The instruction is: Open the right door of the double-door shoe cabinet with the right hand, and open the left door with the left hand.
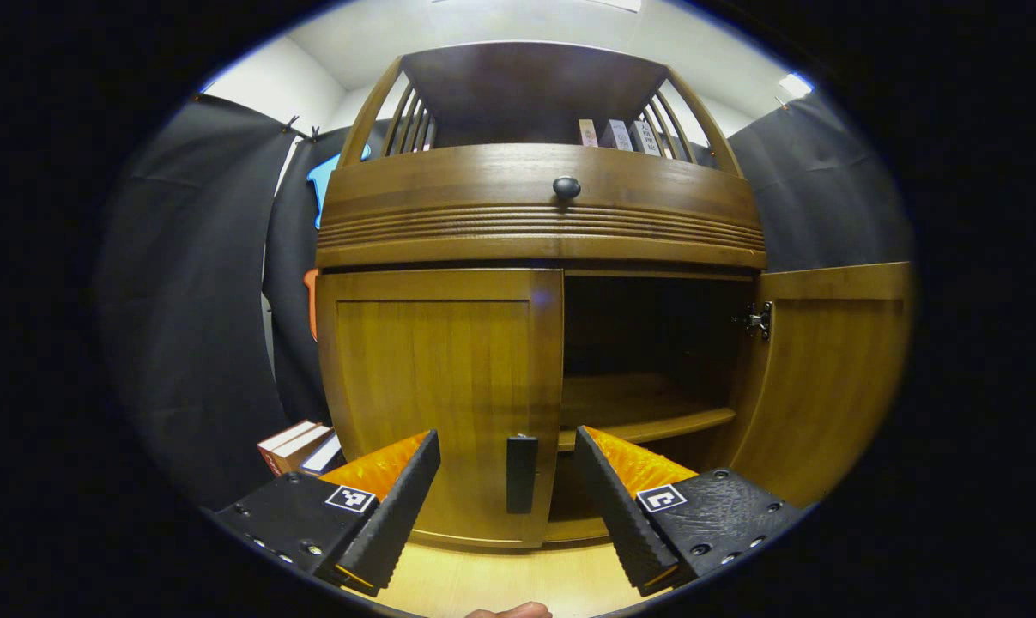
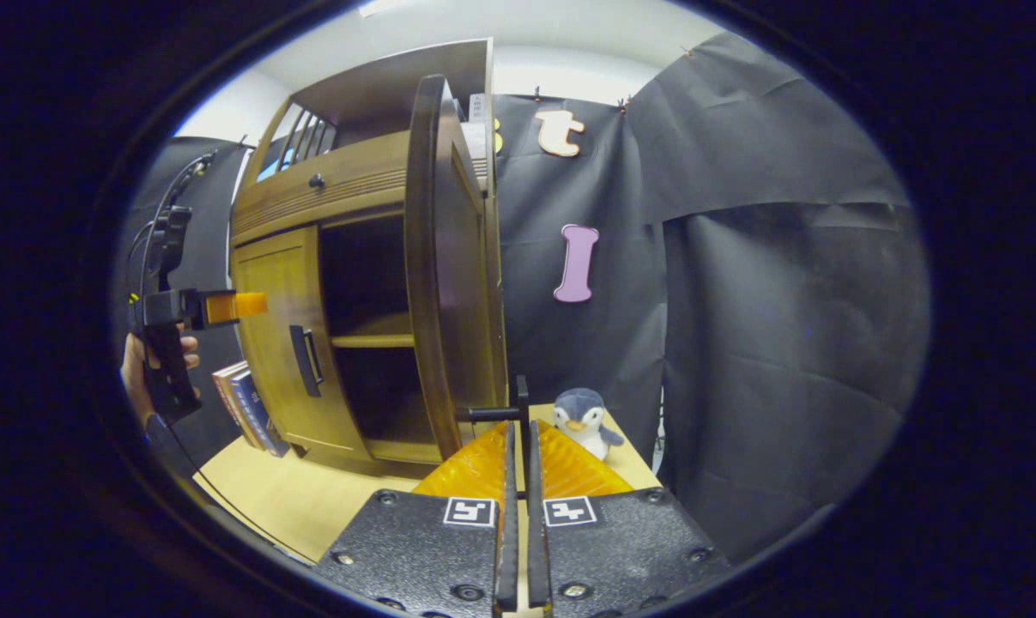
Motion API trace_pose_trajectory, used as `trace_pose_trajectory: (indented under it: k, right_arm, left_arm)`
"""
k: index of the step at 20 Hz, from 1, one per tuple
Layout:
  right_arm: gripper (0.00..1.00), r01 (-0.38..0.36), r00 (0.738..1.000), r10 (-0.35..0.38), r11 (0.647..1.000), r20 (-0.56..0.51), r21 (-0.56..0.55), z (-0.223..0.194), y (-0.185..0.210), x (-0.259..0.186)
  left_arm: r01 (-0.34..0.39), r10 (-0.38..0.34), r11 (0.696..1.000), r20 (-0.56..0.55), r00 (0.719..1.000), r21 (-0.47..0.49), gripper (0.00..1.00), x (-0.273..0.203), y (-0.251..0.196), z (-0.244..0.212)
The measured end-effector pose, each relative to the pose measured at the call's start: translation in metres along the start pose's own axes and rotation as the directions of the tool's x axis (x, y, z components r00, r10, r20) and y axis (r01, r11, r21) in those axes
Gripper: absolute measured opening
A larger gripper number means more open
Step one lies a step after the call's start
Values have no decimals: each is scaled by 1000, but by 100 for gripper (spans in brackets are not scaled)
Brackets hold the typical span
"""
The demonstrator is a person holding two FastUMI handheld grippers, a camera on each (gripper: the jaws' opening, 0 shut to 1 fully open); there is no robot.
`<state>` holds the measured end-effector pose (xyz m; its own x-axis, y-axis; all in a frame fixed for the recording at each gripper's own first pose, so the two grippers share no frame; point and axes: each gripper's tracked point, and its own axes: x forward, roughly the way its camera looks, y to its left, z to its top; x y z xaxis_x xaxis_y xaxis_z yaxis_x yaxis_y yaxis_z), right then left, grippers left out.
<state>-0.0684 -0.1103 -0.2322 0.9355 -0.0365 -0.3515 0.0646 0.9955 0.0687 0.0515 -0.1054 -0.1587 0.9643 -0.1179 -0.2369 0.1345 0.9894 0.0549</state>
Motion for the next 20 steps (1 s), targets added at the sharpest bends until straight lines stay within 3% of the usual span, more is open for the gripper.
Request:
trace_pose_trajectory:
  k: [3, 7, 8, 13, 15, 20]
  right_arm:
    - [4, 49, 998, -49, 999, 28, -1, 9, -19, -10]
    - [4, 48, 997, -51, 997, 52, 57, 22, -24, -15]
    - [8, 57, 996, -60, 997, 62, 56, 25, -26, -17]
    - [0, 106, 989, -109, 994, 95, 36, 37, -32, -29]
    - [8, 116, 988, -119, 993, 97, 33, 36, -36, -27]
    - [44, 116, 987, -119, 993, 108, 31, 40, -33, -27]
  left_arm:
    - [5, -5, 1000, -15, 1000, 4, 95, 4, -4, -8]
    - [20, -19, 999, -20, 1000, 25, 95, 13, -8, -16]
    - [23, -22, 999, -24, 999, 31, 95, 17, -10, -19]
    - [66, -64, 997, -53, 997, 49, 95, 41, -20, -41]
    - [55, -52, 997, -63, 997, 50, 95, 50, -19, -48]
    - [2, 1, 1000, -87, 996, 28, 96, 87, 3, -68]
